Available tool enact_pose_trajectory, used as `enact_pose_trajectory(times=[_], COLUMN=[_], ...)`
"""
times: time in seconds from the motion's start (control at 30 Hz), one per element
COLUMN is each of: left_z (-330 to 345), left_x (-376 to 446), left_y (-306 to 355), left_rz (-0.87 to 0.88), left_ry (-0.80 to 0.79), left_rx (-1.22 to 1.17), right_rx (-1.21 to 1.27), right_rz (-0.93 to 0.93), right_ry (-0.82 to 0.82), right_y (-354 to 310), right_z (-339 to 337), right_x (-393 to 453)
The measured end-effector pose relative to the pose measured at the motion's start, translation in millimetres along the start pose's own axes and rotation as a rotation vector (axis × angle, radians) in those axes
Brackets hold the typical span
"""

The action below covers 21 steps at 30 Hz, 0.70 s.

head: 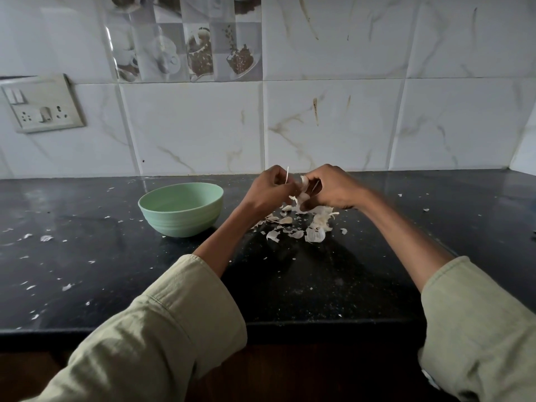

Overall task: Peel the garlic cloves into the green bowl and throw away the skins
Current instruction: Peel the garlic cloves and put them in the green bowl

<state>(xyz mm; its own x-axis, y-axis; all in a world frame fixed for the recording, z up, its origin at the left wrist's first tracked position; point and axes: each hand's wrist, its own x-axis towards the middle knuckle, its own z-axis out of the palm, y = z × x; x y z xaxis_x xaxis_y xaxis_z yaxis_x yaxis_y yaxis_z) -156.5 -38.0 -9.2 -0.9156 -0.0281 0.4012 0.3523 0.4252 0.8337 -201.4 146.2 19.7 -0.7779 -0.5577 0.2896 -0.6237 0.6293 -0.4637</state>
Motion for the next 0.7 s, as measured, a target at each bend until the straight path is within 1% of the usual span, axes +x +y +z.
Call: enact_pose_trajectory(times=[0.07,0.17,0.27,0.37,0.47,0.57,0.7], left_z=[1,2,2,2,0,1,2], left_x=[-2,-2,-1,0,2,3,6], left_y=[0,-2,0,1,-1,-3,-9], left_rz=[0.027,0.086,0.127,0.092,0.038,0.006,-0.012], left_ry=[-0.024,0.002,0.022,0.036,0.035,-0.025,0.013], left_rx=[0.013,0.114,0.098,0.095,0.121,0.129,0.17], right_rx=[0.0,-0.016,-0.031,-0.028,0.003,0.086,0.189], right_rz=[-0.016,-0.011,0.014,0.04,0.022,0.0,0.008], right_ry=[-0.004,-0.01,-0.004,0.028,0.063,0.09,0.12], right_y=[-1,-2,-1,4,5,5,6], right_z=[1,3,3,0,-4,-7,-8], right_x=[0,1,3,3,3,2,2])
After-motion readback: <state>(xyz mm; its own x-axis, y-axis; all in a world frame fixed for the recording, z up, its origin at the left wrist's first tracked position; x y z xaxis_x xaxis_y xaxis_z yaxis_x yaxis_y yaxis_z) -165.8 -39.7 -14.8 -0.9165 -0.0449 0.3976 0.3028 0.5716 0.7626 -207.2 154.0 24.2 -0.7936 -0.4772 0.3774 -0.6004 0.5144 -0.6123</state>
